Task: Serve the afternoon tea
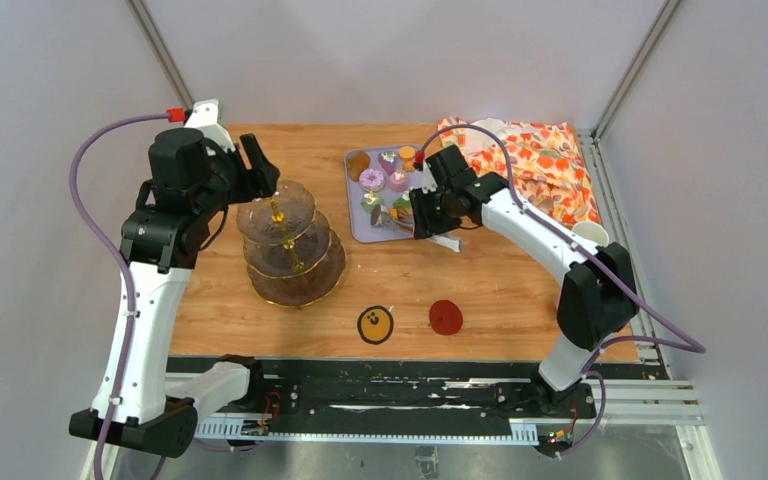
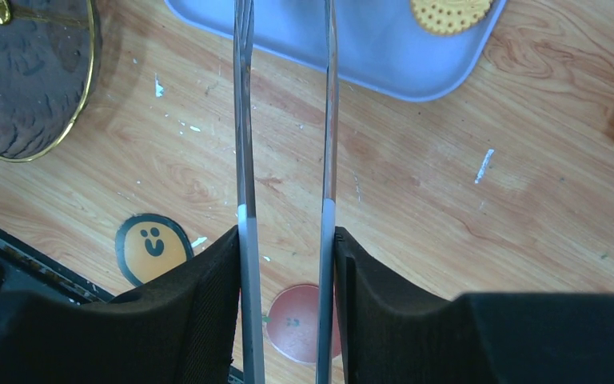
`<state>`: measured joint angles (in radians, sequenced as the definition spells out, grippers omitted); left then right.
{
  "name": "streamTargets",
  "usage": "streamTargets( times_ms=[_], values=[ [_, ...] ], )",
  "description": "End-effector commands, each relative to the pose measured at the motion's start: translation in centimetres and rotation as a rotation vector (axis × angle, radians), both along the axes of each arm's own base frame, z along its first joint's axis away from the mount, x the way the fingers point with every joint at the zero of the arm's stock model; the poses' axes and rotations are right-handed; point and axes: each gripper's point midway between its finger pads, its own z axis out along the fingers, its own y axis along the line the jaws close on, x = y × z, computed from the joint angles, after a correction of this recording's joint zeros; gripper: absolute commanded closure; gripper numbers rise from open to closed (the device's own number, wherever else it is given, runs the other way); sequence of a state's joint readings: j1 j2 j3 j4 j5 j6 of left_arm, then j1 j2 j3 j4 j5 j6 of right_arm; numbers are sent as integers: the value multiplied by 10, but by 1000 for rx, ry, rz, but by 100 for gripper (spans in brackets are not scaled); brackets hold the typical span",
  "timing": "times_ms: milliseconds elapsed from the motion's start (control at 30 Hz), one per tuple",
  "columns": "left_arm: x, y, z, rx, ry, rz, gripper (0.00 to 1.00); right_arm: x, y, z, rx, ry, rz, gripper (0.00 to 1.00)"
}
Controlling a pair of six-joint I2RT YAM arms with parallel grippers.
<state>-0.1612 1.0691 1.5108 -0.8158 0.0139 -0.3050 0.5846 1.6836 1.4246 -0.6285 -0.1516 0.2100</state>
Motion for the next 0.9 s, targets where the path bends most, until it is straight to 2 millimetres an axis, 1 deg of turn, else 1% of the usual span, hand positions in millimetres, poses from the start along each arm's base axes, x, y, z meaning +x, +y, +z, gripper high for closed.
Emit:
streamTargets(
  times_ms=[0, 200, 300, 433, 733, 867],
  values=[
    [-5, 0, 17, -8, -58, -3, 30, 9, 19, 16, 73, -32, 4, 57],
    [-6, -2, 17, -16, -61, -10, 30, 15, 27, 24, 104, -47, -2, 56],
    [-6, -2, 15, -17, -60, -10, 31, 19, 30, 23, 106, -43, -6, 56],
    [-5, -3, 13, -18, -56, -14, 30, 25, 34, 15, 101, -28, -6, 56],
    [-5, -1, 8, -9, -52, -7, 30, 22, 39, -3, 91, 16, 6, 55],
    [-5, -1, 6, -10, -49, -7, 31, 19, 47, -2, 109, 23, 34, 56]
  ],
)
